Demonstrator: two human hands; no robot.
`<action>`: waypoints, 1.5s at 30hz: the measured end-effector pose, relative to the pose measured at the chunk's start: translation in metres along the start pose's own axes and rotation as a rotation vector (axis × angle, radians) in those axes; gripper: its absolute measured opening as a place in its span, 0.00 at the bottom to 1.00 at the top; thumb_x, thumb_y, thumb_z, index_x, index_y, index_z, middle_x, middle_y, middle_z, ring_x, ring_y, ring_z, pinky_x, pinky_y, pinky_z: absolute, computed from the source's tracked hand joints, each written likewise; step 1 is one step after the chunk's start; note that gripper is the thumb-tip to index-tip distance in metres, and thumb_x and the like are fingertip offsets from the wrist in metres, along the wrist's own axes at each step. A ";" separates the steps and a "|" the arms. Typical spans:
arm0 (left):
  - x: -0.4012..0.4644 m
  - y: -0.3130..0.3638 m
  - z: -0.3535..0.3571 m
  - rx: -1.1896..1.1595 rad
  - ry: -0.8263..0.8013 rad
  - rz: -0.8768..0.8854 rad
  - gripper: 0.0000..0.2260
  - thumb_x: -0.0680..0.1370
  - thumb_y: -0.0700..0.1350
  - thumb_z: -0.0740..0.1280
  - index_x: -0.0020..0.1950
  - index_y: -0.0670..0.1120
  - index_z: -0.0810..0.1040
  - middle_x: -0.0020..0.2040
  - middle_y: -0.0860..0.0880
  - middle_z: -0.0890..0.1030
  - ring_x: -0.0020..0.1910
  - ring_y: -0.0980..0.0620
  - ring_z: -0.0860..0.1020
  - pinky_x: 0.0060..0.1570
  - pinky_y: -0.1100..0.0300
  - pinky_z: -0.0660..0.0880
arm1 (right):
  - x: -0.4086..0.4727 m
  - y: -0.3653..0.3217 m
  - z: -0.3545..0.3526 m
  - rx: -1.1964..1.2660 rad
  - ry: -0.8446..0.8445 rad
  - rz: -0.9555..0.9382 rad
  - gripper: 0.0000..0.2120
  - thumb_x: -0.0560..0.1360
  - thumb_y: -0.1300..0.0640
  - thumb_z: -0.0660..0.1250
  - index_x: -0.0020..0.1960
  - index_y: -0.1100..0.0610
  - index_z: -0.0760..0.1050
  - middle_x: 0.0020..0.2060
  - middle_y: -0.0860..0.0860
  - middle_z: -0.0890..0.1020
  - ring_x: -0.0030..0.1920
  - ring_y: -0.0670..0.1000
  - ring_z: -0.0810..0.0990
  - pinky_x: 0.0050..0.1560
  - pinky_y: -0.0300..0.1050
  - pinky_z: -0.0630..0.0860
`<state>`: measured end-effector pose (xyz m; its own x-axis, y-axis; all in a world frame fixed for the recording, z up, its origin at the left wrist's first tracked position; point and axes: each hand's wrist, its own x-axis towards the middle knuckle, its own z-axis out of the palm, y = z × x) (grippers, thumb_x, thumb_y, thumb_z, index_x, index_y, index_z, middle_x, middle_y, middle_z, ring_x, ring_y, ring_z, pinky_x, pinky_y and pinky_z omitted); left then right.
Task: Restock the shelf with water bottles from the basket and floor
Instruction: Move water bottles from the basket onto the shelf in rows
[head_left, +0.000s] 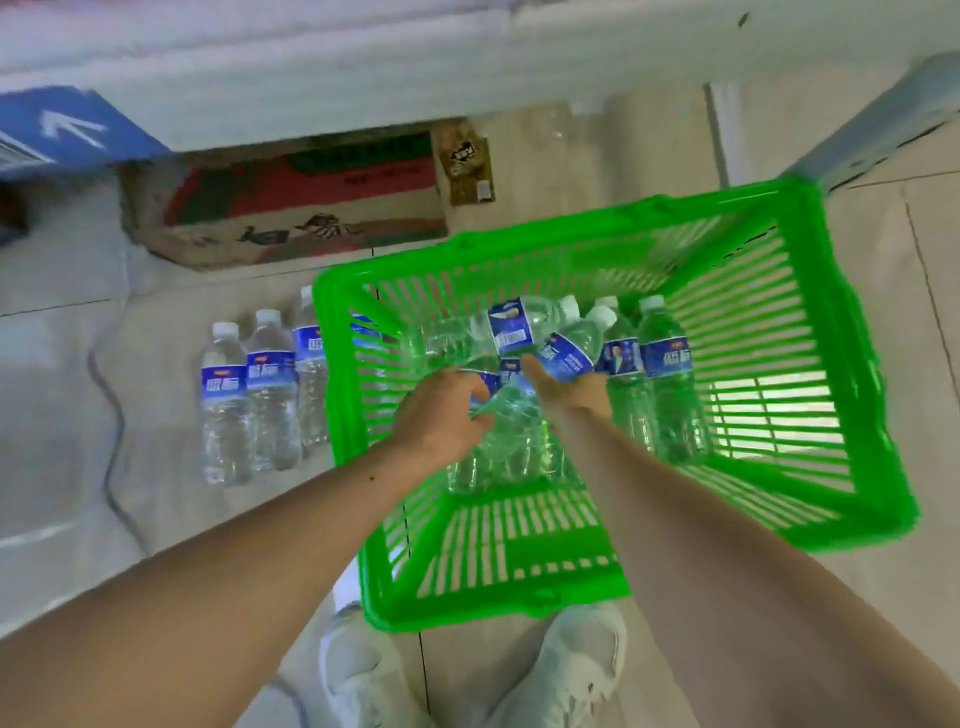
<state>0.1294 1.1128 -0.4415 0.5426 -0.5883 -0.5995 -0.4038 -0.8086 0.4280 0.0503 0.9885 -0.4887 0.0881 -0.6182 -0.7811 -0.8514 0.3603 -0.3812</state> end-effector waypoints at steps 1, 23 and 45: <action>0.004 -0.003 0.004 0.002 -0.007 -0.004 0.14 0.73 0.48 0.71 0.57 0.48 0.79 0.56 0.47 0.78 0.55 0.46 0.77 0.54 0.54 0.74 | 0.006 0.001 0.006 0.051 0.009 0.035 0.41 0.67 0.38 0.72 0.68 0.62 0.64 0.63 0.57 0.76 0.63 0.58 0.76 0.60 0.50 0.73; -0.150 0.133 -0.192 0.002 -0.070 0.122 0.20 0.71 0.48 0.73 0.61 0.45 0.75 0.60 0.46 0.77 0.59 0.47 0.75 0.55 0.60 0.70 | -0.211 -0.080 -0.181 0.278 -0.074 -0.395 0.24 0.59 0.43 0.78 0.48 0.55 0.80 0.41 0.51 0.86 0.38 0.49 0.82 0.45 0.51 0.80; -0.426 0.321 -0.505 -0.084 0.126 0.520 0.22 0.69 0.54 0.75 0.58 0.51 0.71 0.47 0.57 0.75 0.44 0.57 0.74 0.43 0.64 0.71 | -0.586 -0.267 -0.400 0.413 -0.137 -0.994 0.28 0.59 0.44 0.80 0.55 0.53 0.79 0.45 0.51 0.86 0.46 0.54 0.85 0.49 0.57 0.81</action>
<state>0.1408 1.0992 0.2931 0.3732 -0.9036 -0.2102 -0.5856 -0.4052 0.7021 0.0194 0.9755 0.2687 0.7211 -0.6893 -0.0698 -0.1299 -0.0356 -0.9909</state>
